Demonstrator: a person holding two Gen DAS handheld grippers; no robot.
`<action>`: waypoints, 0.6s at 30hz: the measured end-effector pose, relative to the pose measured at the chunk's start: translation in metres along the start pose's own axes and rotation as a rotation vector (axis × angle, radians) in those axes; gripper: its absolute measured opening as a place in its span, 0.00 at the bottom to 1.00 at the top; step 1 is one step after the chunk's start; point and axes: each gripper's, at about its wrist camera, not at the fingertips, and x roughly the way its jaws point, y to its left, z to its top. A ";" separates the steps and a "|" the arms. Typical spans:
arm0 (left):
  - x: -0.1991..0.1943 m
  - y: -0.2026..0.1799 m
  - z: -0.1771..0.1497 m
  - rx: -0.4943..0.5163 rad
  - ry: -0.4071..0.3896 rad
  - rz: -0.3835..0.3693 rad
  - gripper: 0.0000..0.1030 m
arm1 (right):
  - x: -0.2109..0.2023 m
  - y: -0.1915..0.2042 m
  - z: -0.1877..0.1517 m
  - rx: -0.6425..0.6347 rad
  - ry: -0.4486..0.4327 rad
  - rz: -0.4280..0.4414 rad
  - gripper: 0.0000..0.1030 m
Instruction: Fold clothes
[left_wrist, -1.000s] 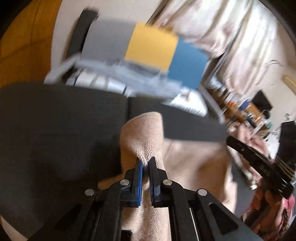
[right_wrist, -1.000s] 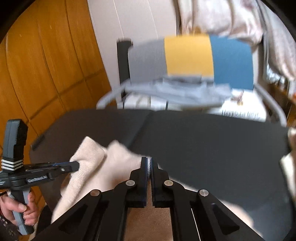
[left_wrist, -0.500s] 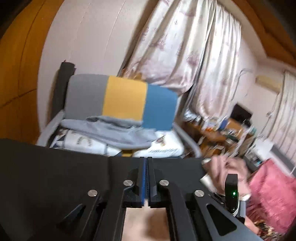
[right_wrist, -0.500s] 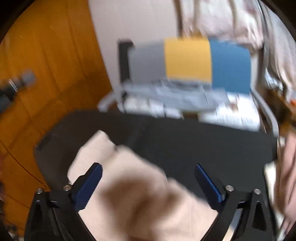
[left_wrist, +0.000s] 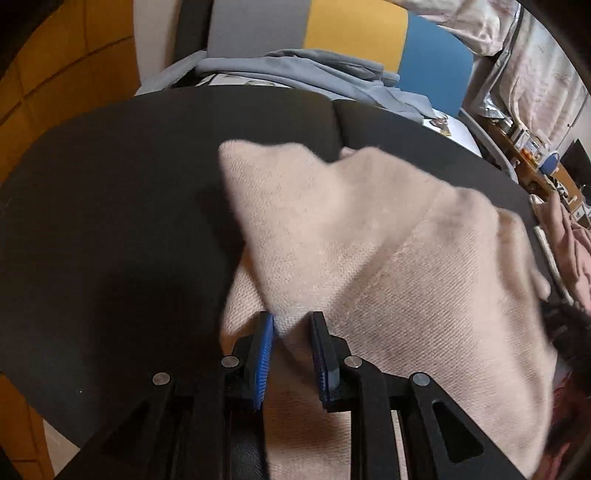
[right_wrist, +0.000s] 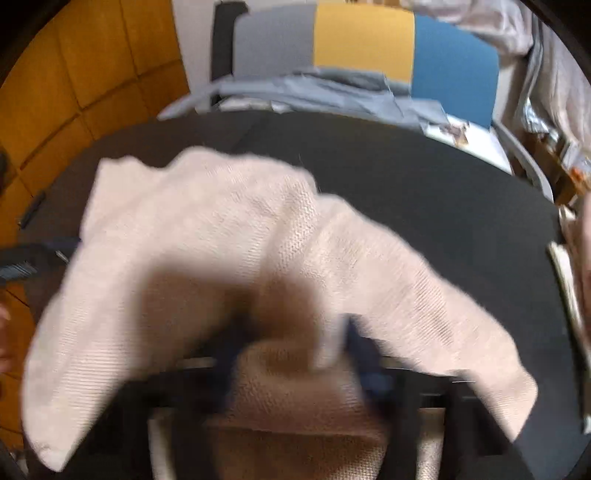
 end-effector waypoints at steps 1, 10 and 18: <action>0.000 0.001 -0.003 -0.012 -0.025 -0.003 0.20 | -0.010 -0.004 0.005 0.015 -0.037 0.010 0.09; -0.002 0.018 0.003 -0.090 0.008 -0.163 0.23 | -0.049 -0.039 0.023 0.172 -0.190 0.057 0.06; -0.002 0.033 0.013 -0.170 0.009 -0.209 0.25 | -0.049 -0.069 0.018 0.291 -0.198 0.070 0.06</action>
